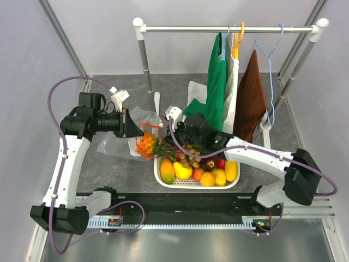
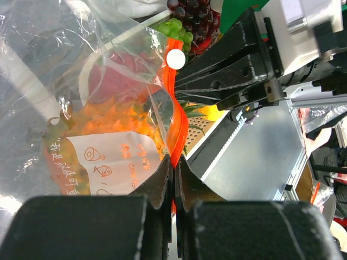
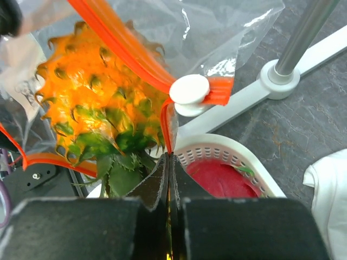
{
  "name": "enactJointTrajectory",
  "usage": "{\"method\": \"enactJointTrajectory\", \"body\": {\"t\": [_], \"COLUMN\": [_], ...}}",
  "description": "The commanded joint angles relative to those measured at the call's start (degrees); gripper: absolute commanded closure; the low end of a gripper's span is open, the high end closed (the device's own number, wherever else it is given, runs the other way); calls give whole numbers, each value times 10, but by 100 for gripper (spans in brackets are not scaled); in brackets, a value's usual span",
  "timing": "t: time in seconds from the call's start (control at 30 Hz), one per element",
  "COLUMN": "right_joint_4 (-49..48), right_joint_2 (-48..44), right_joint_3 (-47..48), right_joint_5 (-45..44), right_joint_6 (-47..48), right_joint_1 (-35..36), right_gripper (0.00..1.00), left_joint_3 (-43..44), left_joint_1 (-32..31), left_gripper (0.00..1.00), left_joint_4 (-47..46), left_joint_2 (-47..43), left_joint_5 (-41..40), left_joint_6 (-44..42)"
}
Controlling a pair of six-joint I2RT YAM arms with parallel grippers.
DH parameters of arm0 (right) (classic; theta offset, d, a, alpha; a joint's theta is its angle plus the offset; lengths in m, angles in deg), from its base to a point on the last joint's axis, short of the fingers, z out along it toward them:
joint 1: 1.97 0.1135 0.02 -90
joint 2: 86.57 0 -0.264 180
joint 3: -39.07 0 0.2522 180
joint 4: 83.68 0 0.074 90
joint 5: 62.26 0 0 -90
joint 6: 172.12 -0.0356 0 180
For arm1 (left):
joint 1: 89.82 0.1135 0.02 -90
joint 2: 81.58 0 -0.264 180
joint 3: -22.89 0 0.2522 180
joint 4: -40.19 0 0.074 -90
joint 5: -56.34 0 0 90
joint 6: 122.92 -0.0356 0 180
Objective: Place the food in the zip-top bag and seal the zipper
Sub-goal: Adjust the zipper food storage bag at the center of the board.
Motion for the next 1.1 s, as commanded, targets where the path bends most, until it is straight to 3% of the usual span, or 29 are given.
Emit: {"method": "enactJointTrajectory", "body": {"t": [0.0, 0.03, 0.07, 0.17, 0.33, 0.6, 0.77, 1.03, 1.07], "right_joint_4": [-7, -11, -12, -18, -33, -39, -82, -77, -78], "right_joint_2": [-19, -18, -15, -8, 6, 24, 10, 19, 19], "right_joint_3": [21, 20, 19, 27, 27, 19, -2, -6, -12], "right_joint_5": [17, 11, 8, 2, 5, 5, -43, -68, -68], "right_joint_6": [10, 10, 8, -5, -8, -16, 5, 1, 1], "right_joint_1": [-2, -2, -2, -2, -2, 3, 19, 19, 20], "right_gripper": [92, 87, 73, 57, 66, 63, 48, 53, 61], "left_joint_3": [-3, -4, -3, -3, -2, 4, 4, 4, 3], "left_joint_1": [2, 2, 2, 2, 2, 3, 6, 11, 12], "left_gripper": [98, 98, 98, 98, 98, 98, 98, 98, 98], "left_joint_4": [-7, -7, -7, -6, -5, -12, -14, -19, -19], "left_joint_2": [-3, -2, -3, -3, -6, -2, 6, 5, 5], "left_joint_5": [25, 28, 32, 32, 36, 47, 60, 80, 82], "left_joint_6": [8, 8, 8, 7, 7, 25, 37, 38, 41]}}
